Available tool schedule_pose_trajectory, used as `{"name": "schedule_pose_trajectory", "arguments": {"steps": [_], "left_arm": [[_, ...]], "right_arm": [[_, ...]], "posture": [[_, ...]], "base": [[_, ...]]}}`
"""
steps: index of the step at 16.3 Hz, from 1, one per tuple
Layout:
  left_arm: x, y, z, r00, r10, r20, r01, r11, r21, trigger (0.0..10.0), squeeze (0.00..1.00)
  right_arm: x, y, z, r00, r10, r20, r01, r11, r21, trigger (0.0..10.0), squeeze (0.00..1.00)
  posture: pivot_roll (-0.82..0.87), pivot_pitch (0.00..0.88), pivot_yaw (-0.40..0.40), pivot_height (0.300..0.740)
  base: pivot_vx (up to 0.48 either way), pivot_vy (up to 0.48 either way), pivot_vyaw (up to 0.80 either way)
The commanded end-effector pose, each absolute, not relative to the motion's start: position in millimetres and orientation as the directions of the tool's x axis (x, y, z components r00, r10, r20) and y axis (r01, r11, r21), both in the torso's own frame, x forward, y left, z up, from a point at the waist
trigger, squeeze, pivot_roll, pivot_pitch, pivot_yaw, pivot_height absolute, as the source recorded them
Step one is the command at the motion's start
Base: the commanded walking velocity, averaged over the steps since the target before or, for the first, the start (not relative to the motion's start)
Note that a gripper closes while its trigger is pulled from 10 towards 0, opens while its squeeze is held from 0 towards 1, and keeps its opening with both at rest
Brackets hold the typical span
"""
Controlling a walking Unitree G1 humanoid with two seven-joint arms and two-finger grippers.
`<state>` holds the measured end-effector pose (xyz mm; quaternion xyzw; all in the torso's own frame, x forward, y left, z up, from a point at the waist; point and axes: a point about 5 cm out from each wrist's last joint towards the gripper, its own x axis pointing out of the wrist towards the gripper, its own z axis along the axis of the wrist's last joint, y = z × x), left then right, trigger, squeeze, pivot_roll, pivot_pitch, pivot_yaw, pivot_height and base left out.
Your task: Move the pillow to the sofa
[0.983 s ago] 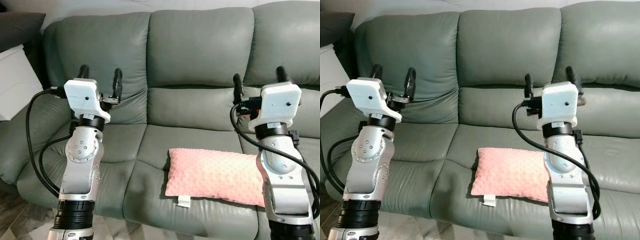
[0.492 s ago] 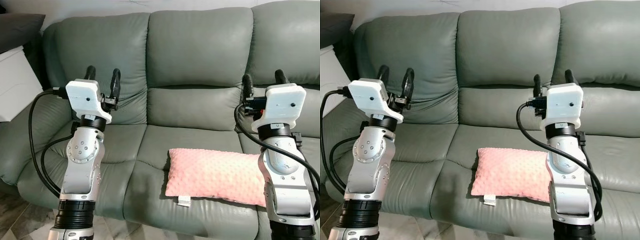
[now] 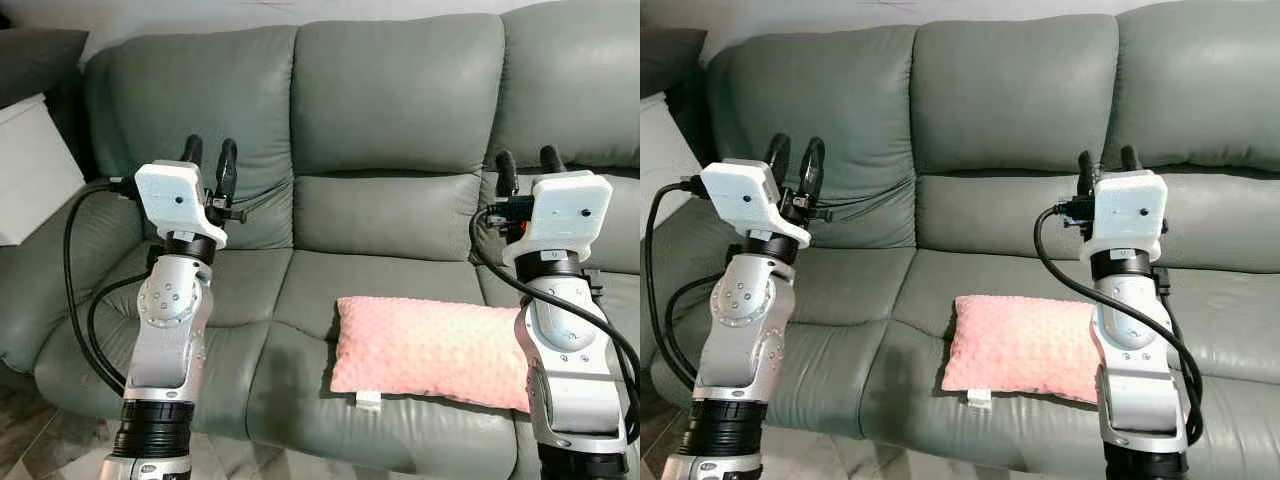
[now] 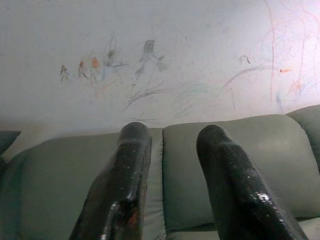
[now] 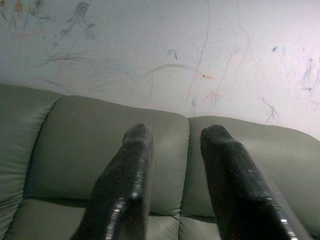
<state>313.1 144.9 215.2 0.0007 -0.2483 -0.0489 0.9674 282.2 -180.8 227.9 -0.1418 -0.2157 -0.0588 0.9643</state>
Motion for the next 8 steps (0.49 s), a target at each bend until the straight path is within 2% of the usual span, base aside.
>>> {"name": "schedule_pose_trajectory", "arguments": {"steps": [1,4,5,6,7,8], "left_arm": [[313.7,146.8,216.3,0.873,-0.09,0.48,0.092,0.996,0.02,0.0,0.0],[314.0,147.9,215.3,0.877,-0.083,0.472,0.082,0.996,0.023,0.0,0.0],[314.6,149.4,211.1,0.891,-0.074,0.447,0.07,0.997,0.026,3.6,0.0],[315.1,151.1,206.7,0.904,-0.064,0.423,0.062,0.998,0.019,10.0,0.85],[315.2,153.9,200.8,0.915,-0.054,0.399,0.063,0.998,-0.01,10.0,1.0],[314.2,158.3,191.7,0.929,-0.042,0.368,0.057,0.998,-0.028,10.0,1.0]], "right_arm": [[280.4,-178.6,231.2,0.897,-0.039,0.44,0.164,0.955,-0.249,0.0,0.0],[281.0,-178.6,230.5,0.902,-0.039,0.43,0.159,0.956,-0.248,0.0,0.0],[282.2,-178.7,228.4,0.91,-0.039,0.412,0.153,0.957,-0.247,10.0,0.0],[282.8,-178.4,226.6,0.916,-0.035,0.4,0.141,0.961,-0.238,10.0,0.0],[282.8,-178.1,224.3,0.92,-0.032,0.39,0.13,0.965,-0.229,10.0,1.0],[282.2,-178.0,221.1,0.926,-0.031,0.377,0.121,0.969,-0.217,10.0,1.0]], "posture": [[-0.18,0.0,0.122,0.74],[-0.18,0.0,0.118,0.74],[-0.18,0.0,0.117,0.74],[-0.18,0.0,0.117,0.74],[-0.18,0.0,0.114,0.74],[-0.18,0.0,0.111,0.74]], "base": [[0.0,0.0,0.0],[0.0,0.0,0.0],[0.0,0.0,0.0],[0.0,0.0,0.0],[0.0,0.0,0.0],[0.0,0.0,0.0]]}}
